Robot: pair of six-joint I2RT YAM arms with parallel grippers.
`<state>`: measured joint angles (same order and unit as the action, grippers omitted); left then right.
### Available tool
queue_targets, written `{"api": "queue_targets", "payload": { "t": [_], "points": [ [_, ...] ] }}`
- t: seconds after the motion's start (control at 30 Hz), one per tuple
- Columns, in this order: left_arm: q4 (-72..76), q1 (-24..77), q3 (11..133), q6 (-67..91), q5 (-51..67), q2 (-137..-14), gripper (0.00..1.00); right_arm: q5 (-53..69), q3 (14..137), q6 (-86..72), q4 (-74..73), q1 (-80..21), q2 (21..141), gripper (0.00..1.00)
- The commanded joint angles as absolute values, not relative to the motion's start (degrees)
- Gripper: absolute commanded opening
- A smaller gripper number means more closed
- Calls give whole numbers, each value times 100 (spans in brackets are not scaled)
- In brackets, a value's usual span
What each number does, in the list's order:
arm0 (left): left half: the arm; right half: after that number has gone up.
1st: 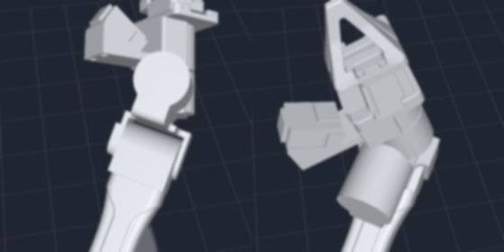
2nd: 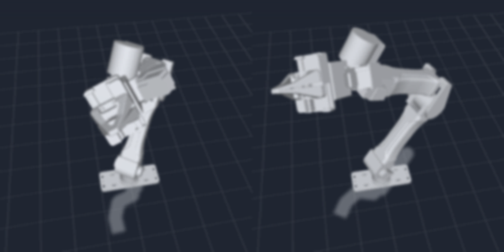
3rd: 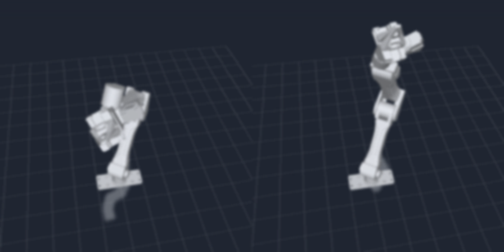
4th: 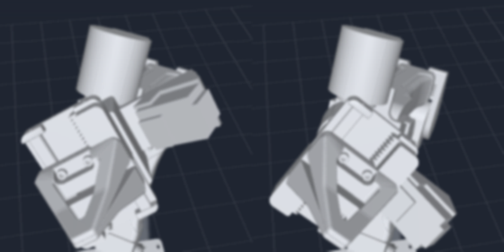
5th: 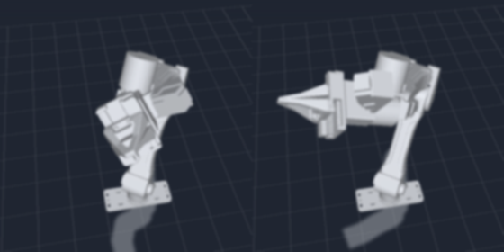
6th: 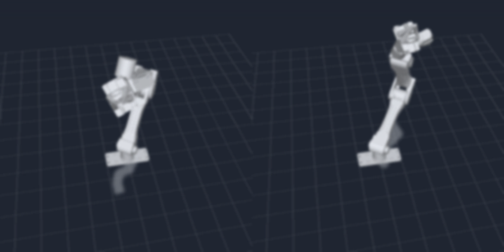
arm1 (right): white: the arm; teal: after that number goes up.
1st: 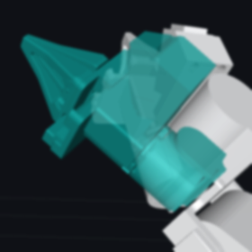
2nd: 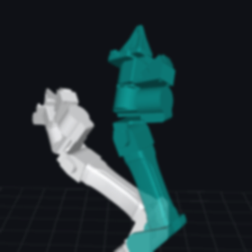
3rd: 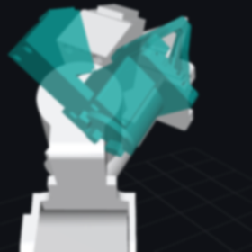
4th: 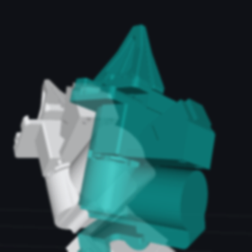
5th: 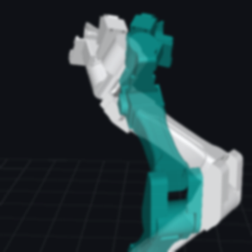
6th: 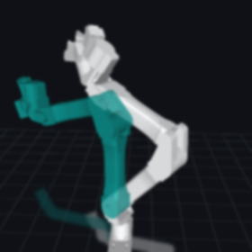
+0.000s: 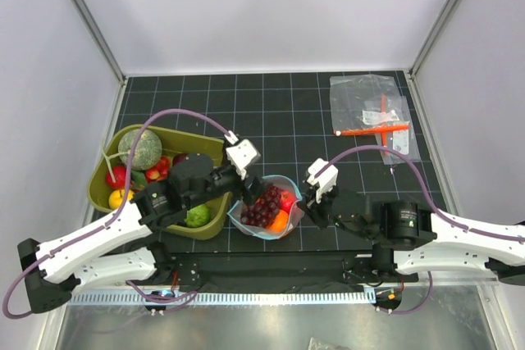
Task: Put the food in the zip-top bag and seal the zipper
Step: Adjust the zipper food storage bag at the center of the board.
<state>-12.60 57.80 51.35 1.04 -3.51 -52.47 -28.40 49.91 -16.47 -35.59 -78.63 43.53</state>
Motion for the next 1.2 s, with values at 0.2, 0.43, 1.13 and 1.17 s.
{"api": "queue_targets", "payload": {
  "t": [0.2, 0.43, 1.13, 1.17],
  "points": [
    [-835, 5924, 5458, -246, 519, -5510, 80, -2935, 5177, -1670, -3357, -7884, 4377, 1],
    [-1176, 6073, 5677, -202, 625, -5721, 89, -2936, 5378, -1635, -3366, -7884, 4464, 1],
    [-79, 5379, 5063, -483, 808, -6451, 0, -2962, 4757, -862, -1944, -7884, 4316, 55],
    [-79, 5379, 5063, -501, 809, -6442, 0, -3023, 4650, -809, -1751, -7884, 4220, 57]
  ]
}}
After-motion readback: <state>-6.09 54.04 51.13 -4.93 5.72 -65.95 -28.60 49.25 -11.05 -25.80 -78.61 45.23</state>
